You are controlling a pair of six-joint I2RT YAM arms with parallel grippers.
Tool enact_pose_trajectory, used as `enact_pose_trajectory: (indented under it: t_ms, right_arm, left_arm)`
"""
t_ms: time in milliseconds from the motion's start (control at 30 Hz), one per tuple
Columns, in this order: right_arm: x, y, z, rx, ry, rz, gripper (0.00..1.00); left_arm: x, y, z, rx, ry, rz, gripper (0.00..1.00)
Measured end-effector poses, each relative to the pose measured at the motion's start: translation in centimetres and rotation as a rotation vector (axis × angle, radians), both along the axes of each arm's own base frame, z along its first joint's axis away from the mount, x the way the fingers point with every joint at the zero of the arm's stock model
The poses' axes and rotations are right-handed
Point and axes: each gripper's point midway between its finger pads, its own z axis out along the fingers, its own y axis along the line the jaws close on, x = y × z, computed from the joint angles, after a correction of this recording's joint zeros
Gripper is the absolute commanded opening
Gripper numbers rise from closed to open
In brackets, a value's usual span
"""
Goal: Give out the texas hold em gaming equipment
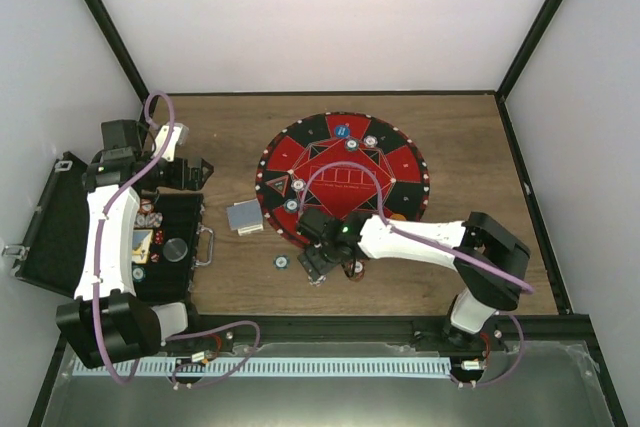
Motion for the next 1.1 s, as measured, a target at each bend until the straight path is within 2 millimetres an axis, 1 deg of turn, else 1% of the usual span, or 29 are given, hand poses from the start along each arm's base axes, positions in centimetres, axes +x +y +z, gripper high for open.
enact_pose_trajectory:
  t_ms: [67,167,267,400,600,700,800,1100]
  right_arm:
    - [-1.3,-0.1,-0.6,-0.009,0.021,0.009,0.91]
    - [-2.4,0.1,-0.9,-0.006,0.039,0.020,0.91]
    - [-3.0,0.5,-0.9,0.006,0.050,0.029,0.91]
    - [-3.8,1.2,-1.0,0.020,0.062,0.051,0.88]
    - [-5.1,1.9,-2.7,-0.007,0.089,0.091,0.83]
    - [-5.4,1.9,-3.5,-0.026,0.098,0.097,0.81]
    - [-5.5,1.8,-3.9,-0.034,0.101,0.097,0.78]
    - [-5.3,1.8,-4.3,-0.043,0.095,0.096,0.62]
  left_arm:
    - [0.0,0.0,0.0,-0.001,0.002,0.000,1.00]
    - [-0.1,0.0,0.0,-0.002,0.003,0.000,1.00]
    - [-0.1,0.0,0.0,-0.002,0.005,0.000,1.00]
    - [-0.2,0.0,0.0,-0.001,0.007,0.000,1.00]
    - [-0.2,0.0,0.2,-0.001,0.005,0.000,1.00]
    - [-0.2,0.0,0.3,-0.001,0.003,0.000,1.00]
    - [-0.2,0.0,0.4,0.000,0.001,0.001,1.00]
    - [-0.2,0.0,0.4,0.000,0.000,0.001,1.00]
